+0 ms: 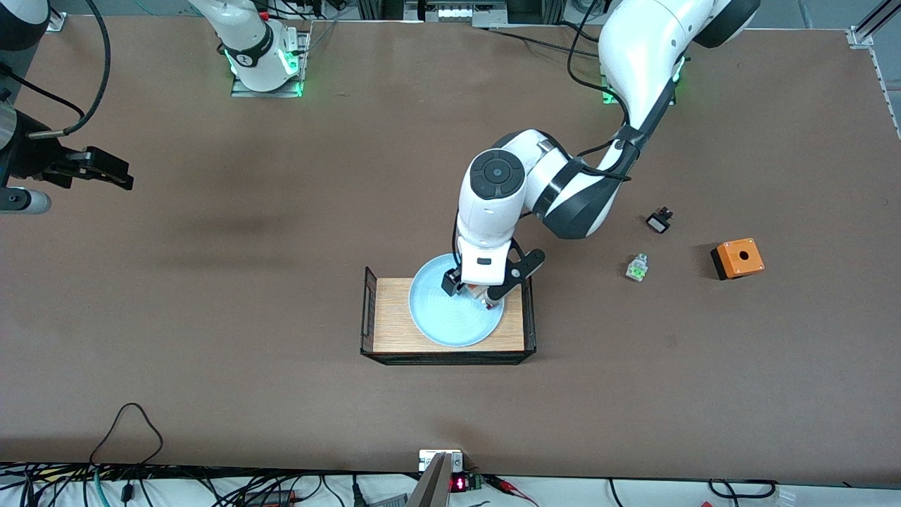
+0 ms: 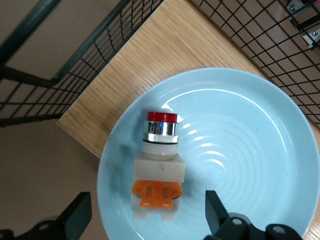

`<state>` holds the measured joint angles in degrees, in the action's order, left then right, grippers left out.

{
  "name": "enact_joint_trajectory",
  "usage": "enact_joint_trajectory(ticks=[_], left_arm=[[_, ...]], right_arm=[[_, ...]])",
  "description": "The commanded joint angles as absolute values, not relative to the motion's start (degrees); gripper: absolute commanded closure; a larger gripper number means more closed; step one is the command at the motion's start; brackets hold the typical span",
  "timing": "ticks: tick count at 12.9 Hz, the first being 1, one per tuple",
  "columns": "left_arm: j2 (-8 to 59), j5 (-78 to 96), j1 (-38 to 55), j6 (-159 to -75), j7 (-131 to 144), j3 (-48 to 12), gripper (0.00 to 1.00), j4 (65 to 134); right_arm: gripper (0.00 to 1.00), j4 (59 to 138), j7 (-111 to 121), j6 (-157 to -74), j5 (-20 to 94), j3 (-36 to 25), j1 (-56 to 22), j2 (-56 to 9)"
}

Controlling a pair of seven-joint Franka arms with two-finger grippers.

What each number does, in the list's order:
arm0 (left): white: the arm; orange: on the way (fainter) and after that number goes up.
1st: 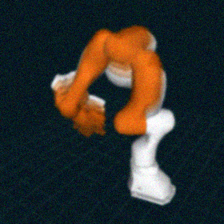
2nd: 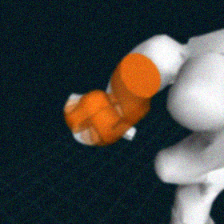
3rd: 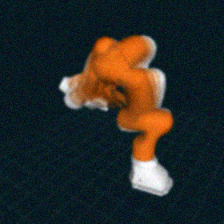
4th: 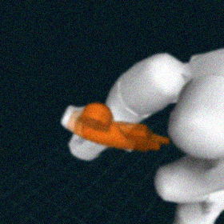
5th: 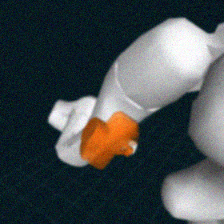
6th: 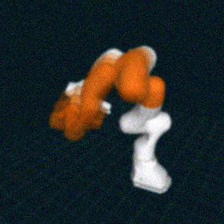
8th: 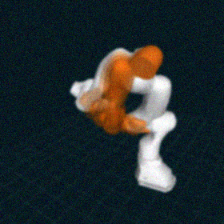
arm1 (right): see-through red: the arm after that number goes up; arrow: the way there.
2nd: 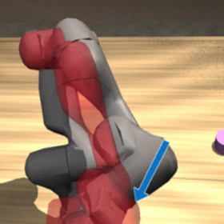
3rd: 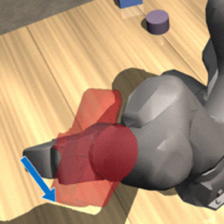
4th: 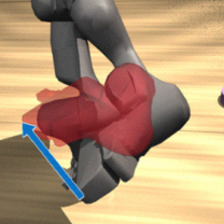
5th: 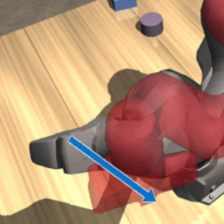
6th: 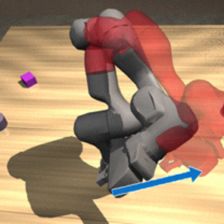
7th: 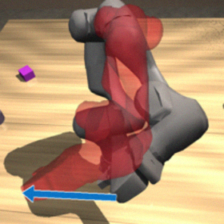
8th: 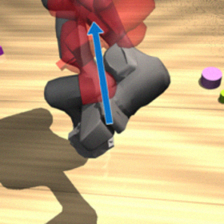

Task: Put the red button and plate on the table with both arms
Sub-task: 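Close the left gripper on the red button and lift it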

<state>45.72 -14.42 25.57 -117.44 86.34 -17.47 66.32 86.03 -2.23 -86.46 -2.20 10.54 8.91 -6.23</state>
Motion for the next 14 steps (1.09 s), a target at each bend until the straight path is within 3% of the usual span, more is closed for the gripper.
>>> enact_joint_trajectory(ticks=[1,14], left_arm=[[46.84,-15.56,26.54,-117.33,85.69,-16.96,0.00,62.94],[48.60,-17.49,27.16,-118.12,85.69,-16.35,0.00,61.08]], right_arm=[[0.00,85.17,-2.90,-85.69,-2.99,10.90,8.70,-6.06],[0.00,85.17,-2.37,-85.96,-3.34,10.90,8.35,-6.06]])
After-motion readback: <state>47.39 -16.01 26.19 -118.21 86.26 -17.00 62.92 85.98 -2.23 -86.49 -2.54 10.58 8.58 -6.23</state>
